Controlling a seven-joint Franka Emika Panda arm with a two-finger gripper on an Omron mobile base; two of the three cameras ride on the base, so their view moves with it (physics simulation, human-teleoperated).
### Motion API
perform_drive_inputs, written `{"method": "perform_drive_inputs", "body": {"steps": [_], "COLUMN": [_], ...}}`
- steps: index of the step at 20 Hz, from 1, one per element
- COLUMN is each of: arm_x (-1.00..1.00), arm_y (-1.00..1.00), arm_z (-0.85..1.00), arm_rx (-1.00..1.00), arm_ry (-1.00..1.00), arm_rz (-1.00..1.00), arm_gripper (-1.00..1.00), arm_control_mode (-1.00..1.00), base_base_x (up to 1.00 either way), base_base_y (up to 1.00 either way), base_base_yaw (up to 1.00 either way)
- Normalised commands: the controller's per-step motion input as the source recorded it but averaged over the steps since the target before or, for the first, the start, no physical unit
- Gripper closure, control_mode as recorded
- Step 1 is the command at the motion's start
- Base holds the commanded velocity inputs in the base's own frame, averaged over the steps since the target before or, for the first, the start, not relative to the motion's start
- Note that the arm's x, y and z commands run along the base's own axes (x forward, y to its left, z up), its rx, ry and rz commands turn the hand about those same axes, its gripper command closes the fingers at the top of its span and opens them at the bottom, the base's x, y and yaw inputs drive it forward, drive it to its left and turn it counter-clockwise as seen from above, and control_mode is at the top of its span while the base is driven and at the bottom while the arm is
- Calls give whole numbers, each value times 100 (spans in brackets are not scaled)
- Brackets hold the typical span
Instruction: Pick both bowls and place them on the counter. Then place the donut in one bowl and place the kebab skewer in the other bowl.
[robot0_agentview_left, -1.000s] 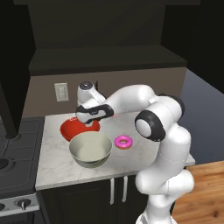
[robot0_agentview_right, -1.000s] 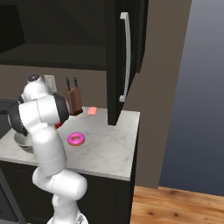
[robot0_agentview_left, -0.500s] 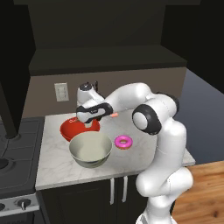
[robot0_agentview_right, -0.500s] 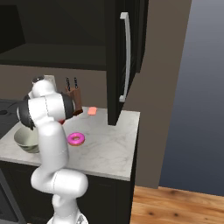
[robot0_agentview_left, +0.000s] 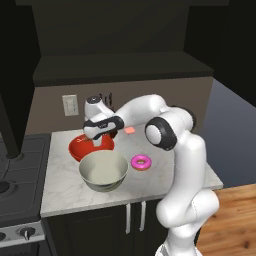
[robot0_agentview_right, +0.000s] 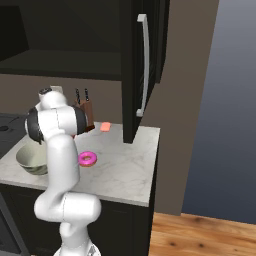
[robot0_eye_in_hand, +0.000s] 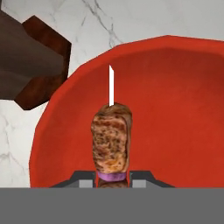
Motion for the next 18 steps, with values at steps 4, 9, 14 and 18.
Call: {"method": "perform_drive_inputs", "body": {"steps": [4,9,14,18], "arm_x": [5,4,4,4], "arm_y": [18,11,7,6], "arm_z": [-21,-21,-20,-19], "arm_rx": [0,0,0,0], "arm_ry": [5,6,3,0], "arm_rz": [-6,-6,-5,-5], "arm_gripper": [100,100,100,100], "arm_control_mode": [-100,-100,-100,-100], "base_base_x": [0,0,0,0], "base_base_y": [0,0,0,0], "base_base_yaw": [0,0,0,0]}}
